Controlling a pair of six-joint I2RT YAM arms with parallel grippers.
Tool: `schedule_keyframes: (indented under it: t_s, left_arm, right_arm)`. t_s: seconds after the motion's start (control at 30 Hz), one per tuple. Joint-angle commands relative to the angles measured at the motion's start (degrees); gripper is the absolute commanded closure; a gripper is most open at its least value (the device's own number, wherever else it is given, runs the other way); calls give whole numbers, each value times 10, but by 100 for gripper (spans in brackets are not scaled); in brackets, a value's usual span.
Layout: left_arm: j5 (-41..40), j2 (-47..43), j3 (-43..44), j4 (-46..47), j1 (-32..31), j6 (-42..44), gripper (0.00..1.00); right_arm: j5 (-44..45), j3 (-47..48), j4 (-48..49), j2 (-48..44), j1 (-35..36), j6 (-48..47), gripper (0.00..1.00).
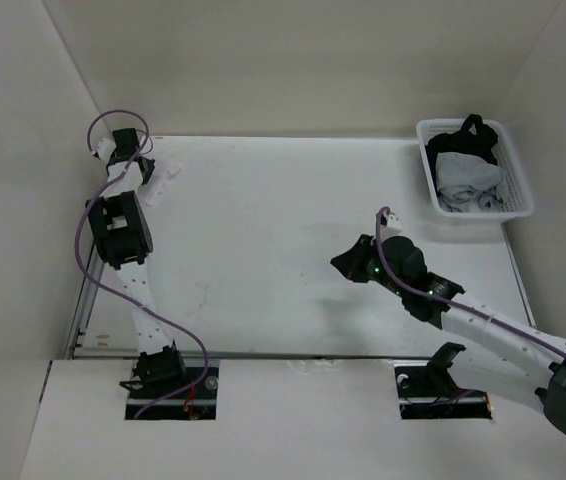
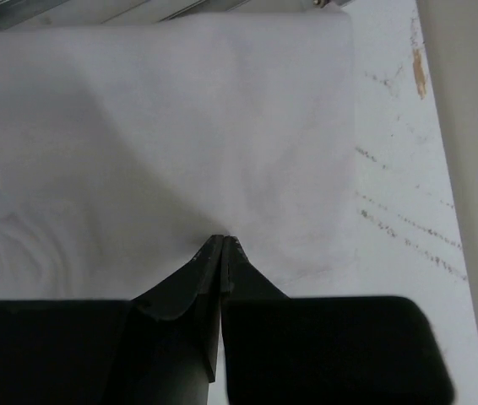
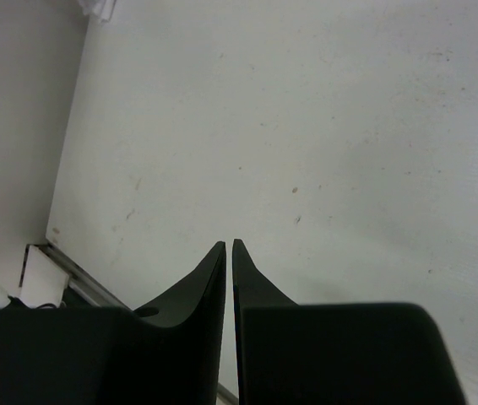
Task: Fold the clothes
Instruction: Neatly place the folded tank top to the corner
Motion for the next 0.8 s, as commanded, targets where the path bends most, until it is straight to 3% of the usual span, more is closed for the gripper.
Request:
schedule_keyframes:
  t_s: [0.0,0.23,0.37,0.5,0.63,0.77]
  left_arm:
    - [17,46,83,-41,0,-12,100]
    - [16,182,315,-110,17,-27,100]
    - [22,208,352,-91,31,-41,100]
    - [48,145,271,2,24,-3,92]
    - [44,14,111,157,-2,49,73]
    - [42,-94,45,221,-32,91,58]
  right_arm:
    - [-16,14,29,7,-13,-9,89]
    - [-24,20,23,5,-36,-9,89]
    - [-31,19,21,5,-45,-5,89]
    - [-34,19,27,15,-43,-2,89]
    - [-34,15,51,20,-22,4,89]
    - [-27,0,73,19,21,8,89]
